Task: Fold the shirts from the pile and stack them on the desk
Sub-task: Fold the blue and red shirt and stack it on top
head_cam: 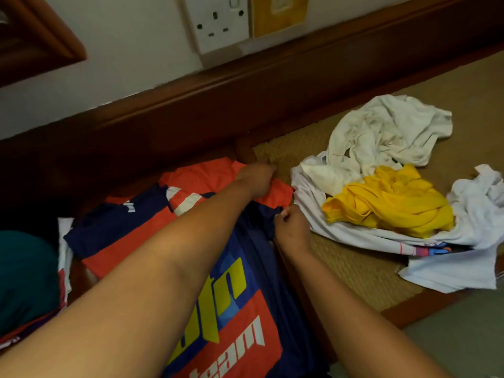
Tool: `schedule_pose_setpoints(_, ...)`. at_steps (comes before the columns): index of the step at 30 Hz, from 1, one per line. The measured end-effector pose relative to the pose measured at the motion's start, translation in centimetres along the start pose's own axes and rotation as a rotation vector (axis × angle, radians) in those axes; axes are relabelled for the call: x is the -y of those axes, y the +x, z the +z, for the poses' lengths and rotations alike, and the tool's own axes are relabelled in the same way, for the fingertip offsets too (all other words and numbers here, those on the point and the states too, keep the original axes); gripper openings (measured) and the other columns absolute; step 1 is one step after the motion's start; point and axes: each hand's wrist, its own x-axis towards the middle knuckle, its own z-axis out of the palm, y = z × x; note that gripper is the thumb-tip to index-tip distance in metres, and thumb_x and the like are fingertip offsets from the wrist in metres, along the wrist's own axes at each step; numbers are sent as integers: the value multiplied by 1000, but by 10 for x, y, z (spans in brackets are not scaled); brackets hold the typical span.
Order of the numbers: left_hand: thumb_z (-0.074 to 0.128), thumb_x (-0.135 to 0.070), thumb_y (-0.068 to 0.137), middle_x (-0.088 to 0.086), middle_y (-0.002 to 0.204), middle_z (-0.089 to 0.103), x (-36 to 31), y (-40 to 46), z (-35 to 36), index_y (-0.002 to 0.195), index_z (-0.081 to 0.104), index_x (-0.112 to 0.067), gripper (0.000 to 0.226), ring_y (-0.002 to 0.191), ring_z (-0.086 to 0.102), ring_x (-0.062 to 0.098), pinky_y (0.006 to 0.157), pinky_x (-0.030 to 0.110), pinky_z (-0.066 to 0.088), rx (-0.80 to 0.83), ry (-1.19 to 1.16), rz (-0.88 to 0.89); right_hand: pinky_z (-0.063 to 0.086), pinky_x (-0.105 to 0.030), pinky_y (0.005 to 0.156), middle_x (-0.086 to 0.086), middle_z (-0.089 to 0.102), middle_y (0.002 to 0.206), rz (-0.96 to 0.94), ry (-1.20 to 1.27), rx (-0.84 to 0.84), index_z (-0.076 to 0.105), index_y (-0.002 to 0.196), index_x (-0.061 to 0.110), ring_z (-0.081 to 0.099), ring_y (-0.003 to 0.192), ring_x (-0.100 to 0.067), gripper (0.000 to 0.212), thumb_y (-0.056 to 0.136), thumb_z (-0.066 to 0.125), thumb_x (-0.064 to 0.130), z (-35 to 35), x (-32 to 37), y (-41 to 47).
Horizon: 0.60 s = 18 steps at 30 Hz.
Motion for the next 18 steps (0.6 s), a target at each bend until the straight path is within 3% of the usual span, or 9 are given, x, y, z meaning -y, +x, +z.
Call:
schedule_pose_setpoints(2, 49, -11, 91, 20, 124, 50, 4, 0, -4, 112, 59, -6, 24, 106, 56, 37, 83, 40, 46, -71, -78, 7, 26, -29, 61, -7, 55, 78, -89, 90, -31, 48, 80, 12, 53, 74, -23, 13, 88, 56, 6, 1, 7, -6)
schedule_pose_setpoints(5, 53, -7, 88, 18, 102, 64, 20, -14, -23, 97, 63, -4, 13, 93, 62, 31, 78, 33, 45, -203, -325, 17, 32, -27, 64, -3, 52, 78, -206, 210, -50, 48, 85, 13, 47, 70, -17, 16, 86, 54, -2, 8, 26, -20)
schedule_pose_setpoints(9, 56, 1, 86, 1, 79, 61, 62, -57, -53, 90, 62, -9, 12, 72, 55, 11, 70, 25, 40, -298, -617, -44, 34, -18, 75, -8, 55, 94, -429, 192, -7, 57, 97, 6, 49, 85, -13, 19, 83, 51, -6, 28, 60, -50)
schedule_pose_setpoints(11, 52, 4, 89, -6, 71, 53, 87, -83, -60, 88, 58, -12, 18, 58, 49, -3, 59, 16, 39, -304, -741, -113, 37, -21, 79, -12, 54, 98, -546, 148, 29, 60, 99, 4, 52, 92, -22, 24, 80, 47, -4, 44, 78, -71)
schedule_pose_setpoints(13, 47, 4, 92, -3, 65, 50, 112, -110, -59, 81, 55, -17, 25, 44, 49, -4, 48, 13, 39, -304, -871, -241, 40, -30, 81, -16, 53, 99, -634, 101, 165, 61, 104, 2, 53, 93, -30, 36, 80, 36, 11, 65, 92, -95)
schedule_pose_setpoints(15, 46, 1, 94, 0, 65, 52, 141, -136, -48, 78, 54, -21, 29, 43, 50, -1, 44, 18, 42, -341, -976, -382, 41, -36, 83, -20, 52, 105, -702, -3, 383, 59, 112, -1, 51, 96, -32, 54, 76, 29, 26, 89, 101, -116)
schedule_pose_setpoints(16, 47, -2, 95, 0, 69, 54, 154, -148, -39, 79, 55, -23, 27, 50, 53, 2, 45, 20, 43, -372, -1016, -456, 42, -37, 86, -21, 52, 108, -734, -69, 482, 58, 115, -2, 51, 99, -33, 57, 76, 29, 27, 99, 101, -125)
schedule_pose_setpoints(18, 49, -14, 96, 0, 77, 57, 176, -169, -14, 87, 58, -23, 15, 66, 55, 10, 54, 23, 45, -401, -1089, -626, 41, -37, 90, -22, 53, 113, -749, -160, 603, 58, 117, -3, 53, 104, -36, 46, 80, 35, 10, 116, 93, -139)
